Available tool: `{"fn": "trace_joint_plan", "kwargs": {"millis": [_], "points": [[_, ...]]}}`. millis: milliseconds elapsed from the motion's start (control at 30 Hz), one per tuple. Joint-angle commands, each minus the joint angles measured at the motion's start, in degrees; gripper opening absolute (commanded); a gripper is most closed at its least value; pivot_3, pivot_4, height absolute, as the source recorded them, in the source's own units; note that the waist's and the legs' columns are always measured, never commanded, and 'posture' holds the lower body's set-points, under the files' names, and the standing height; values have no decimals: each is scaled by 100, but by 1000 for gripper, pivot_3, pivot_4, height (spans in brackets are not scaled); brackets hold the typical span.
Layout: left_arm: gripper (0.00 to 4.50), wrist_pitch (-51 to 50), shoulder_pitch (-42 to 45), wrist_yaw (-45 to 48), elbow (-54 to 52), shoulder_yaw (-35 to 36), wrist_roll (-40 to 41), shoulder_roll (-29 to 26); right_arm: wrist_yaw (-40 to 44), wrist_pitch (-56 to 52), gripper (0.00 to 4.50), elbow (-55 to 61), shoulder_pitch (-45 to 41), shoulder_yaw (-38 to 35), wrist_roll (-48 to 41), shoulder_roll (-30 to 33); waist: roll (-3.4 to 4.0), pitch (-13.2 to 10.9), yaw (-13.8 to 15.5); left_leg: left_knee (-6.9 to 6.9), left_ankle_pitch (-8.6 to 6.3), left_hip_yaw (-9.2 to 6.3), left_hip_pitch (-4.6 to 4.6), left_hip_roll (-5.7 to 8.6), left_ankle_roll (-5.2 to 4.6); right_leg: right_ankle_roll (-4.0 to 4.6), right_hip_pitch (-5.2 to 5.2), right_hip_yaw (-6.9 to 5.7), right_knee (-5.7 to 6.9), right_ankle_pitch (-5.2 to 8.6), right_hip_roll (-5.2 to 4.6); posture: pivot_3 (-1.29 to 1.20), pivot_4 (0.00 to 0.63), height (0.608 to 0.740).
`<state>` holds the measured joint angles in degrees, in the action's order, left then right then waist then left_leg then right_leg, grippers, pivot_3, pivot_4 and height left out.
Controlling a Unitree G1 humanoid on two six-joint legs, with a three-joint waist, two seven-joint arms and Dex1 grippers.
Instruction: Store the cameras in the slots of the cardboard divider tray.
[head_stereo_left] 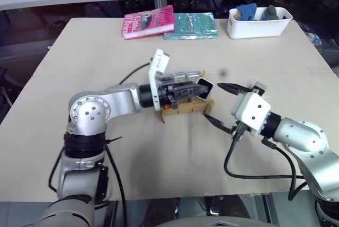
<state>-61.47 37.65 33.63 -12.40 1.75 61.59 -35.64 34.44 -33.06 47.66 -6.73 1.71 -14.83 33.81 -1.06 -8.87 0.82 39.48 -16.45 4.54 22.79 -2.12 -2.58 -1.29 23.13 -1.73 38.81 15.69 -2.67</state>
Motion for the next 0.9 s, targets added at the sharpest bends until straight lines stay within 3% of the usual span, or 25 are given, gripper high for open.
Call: {"fn": "trace_joint_plan", "kwargs": {"millis": [33, 167, 267, 533, 900], "points": [[759, 1015, 260, 1412, 437, -517, -1145, -527, 291, -217, 4400, 478, 590, -1394, -1265, -11, 0, 0, 5, -3, 0, 5, -2, 1, 0, 0, 0, 0, 0, 0, -1, 0, 150, 740], [759, 1968, 711, 2474, 1271, -1177, -2230, -636, 590, -17, 4400, 542, 1333, -2805, -2902, -63, 0, 0, 28, -3, 0, 1, -2, 4, -1, -1, -5, -17, -5, 0, 0, 0, 150, 740], [759, 2576, 1049, 3088, 1899, -1621, -2955, -560, 772, 43, 4400, 553, 1767, -3328, -3346, 166, 0, 0, 9, -3, -1, 4, -3, 5, -3, -1, -6, -15, -5, 0, 2, 0, 150, 740], [759, 3608, 1680, 4009, 3208, -2095, -4205, -276, 938, 361, 4400, 470, 2489, -3879, -3436, 506, -2, -1, -10, -5, -3, 8, 0, -1, -5, -1, 1, 15, -5, 1, 15, 0, 150, 740], [759, 4642, 1742, 4352, 4212, -2189, -5184, 130, 705, 681, 4400, 555, 2814, -3761, -3287, 508, -4, -2, -3, -3, -4, 6, 4, -1, -7, -2, 2, 14, -6, 1, 12, 0, 150, 740]]}}
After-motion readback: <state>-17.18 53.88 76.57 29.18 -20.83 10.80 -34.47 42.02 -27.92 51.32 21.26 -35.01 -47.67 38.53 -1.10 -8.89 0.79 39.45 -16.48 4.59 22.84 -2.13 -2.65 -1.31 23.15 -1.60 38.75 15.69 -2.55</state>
